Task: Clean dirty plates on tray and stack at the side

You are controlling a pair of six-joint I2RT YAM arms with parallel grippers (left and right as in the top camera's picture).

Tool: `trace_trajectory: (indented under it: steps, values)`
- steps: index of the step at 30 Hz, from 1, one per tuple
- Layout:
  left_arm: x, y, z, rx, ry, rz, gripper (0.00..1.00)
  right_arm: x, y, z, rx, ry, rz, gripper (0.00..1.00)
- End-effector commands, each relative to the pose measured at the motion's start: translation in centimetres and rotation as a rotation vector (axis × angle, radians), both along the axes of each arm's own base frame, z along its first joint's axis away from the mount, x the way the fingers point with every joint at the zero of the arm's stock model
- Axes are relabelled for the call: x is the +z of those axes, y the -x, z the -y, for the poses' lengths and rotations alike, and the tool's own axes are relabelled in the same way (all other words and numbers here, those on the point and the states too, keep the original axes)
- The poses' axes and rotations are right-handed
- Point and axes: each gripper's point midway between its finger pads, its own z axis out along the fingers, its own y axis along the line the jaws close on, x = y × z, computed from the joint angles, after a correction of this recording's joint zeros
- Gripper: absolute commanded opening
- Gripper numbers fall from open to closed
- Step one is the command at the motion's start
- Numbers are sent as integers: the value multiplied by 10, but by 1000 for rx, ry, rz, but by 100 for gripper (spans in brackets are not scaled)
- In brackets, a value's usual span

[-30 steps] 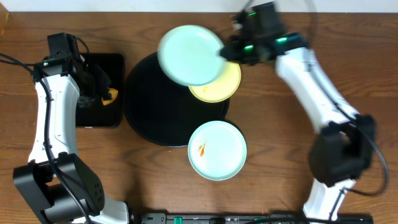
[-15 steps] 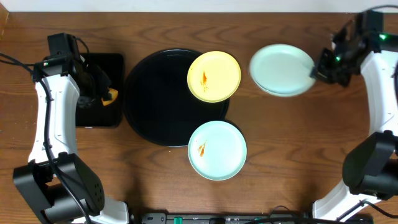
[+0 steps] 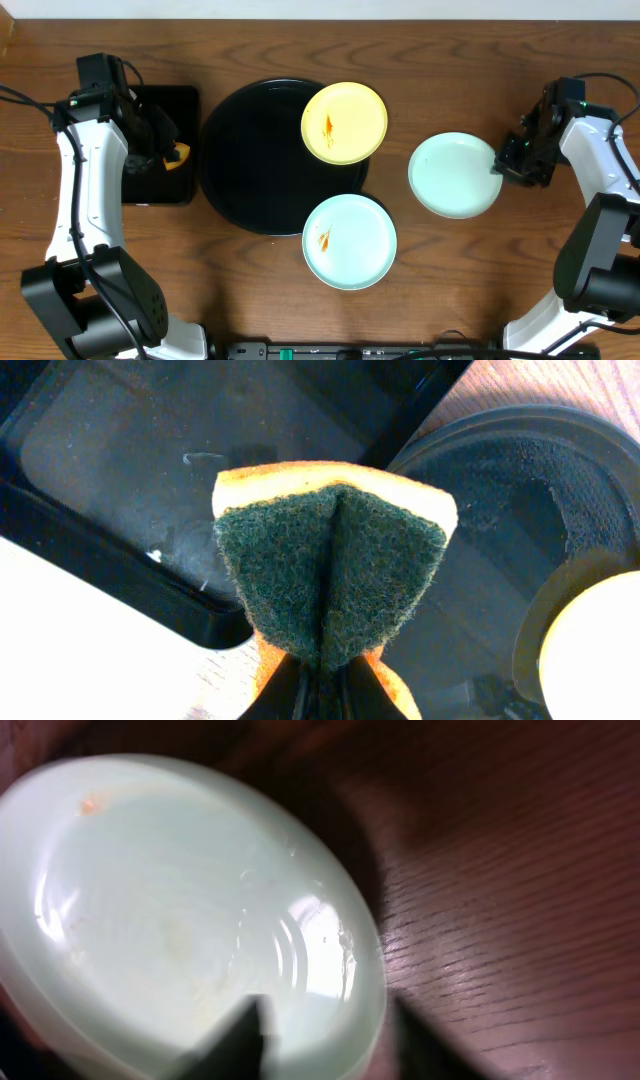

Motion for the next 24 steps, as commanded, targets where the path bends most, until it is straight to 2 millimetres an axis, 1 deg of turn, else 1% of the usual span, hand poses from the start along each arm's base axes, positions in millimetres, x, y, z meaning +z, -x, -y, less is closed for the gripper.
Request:
trace_trajectory:
  steps: [1,3,7,13,15,17,19,21,24]
  values:
    - [-3,2,-2,0,-3,-11,8,9,-2,0,-9,8,14,51]
    - [-2,2,-2,0,-3,-10,8,15,0,-9,12,-31,12,52]
    - [-3,2,-2,0,-3,-11,8,34,4,-33,94,-112,25,54]
    - [-2,2,-2,0,-3,-10,8,67,25,-72,224,-116,45,56]
    - [-3,2,-2,0,-3,-11,8,75,32,-84,271,-116,47,57]
    - [-3,2,-2,0,-3,-11,8,77,39,-97,312,-117,35,58]
    - [-3,2,-2,0,-3,-11,8,75,47,-107,356,-121,12,58]
    - [-3,3,-2,0,-3,-13,9,68,57,-116,388,-120,-22,57]
    - [-3,4,-1,1,-2,-18,8,53,80,-124,421,-122,-104,55]
